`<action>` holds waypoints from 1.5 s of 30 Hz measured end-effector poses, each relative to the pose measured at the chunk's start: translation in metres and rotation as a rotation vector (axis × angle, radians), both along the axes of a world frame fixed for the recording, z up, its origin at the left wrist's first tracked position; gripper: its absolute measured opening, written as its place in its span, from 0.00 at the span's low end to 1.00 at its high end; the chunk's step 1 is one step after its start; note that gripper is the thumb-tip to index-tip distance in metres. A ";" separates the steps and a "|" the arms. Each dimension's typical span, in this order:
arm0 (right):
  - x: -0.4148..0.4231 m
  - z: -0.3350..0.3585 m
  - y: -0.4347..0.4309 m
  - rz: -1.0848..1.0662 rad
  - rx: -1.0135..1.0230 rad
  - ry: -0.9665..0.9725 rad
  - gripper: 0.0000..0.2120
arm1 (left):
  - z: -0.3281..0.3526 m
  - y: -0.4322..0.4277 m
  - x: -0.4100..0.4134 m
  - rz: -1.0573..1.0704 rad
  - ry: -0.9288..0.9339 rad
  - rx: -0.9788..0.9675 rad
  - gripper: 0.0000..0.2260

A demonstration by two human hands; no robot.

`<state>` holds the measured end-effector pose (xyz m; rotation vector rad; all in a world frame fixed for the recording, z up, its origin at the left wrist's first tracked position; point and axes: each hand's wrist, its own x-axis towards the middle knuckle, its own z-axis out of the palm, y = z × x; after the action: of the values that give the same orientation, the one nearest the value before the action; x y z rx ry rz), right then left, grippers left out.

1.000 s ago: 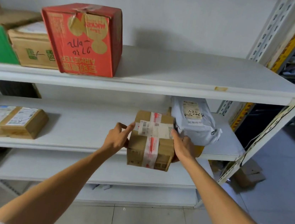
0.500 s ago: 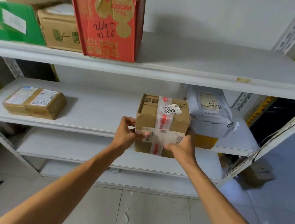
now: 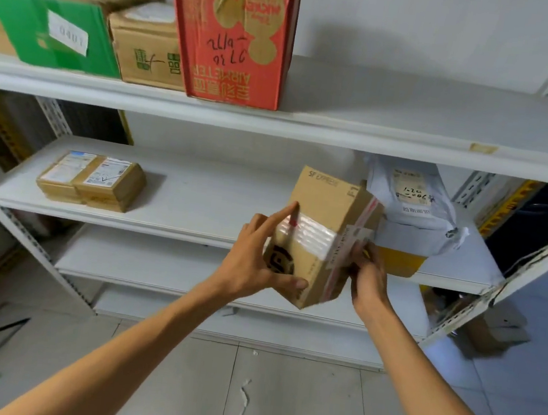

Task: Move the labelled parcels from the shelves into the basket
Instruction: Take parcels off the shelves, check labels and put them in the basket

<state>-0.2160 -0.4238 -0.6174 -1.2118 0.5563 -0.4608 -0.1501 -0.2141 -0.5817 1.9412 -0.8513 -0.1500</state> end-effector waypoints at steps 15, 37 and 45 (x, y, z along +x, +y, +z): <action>-0.033 0.036 0.007 0.349 -0.379 -0.211 0.25 | -0.015 0.007 0.024 0.019 1.037 -0.414 0.26; 0.003 0.069 0.008 0.305 -0.315 -0.096 0.26 | -0.010 0.021 0.047 0.129 0.794 -0.308 0.43; 0.017 0.062 0.006 0.340 -0.311 -0.037 0.06 | -0.020 0.015 0.044 0.239 0.770 -0.464 0.24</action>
<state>-0.1992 -0.4175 -0.5554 -1.5589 0.2421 -0.2846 -0.1056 -0.1996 -0.6021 1.3586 -0.1181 -0.4746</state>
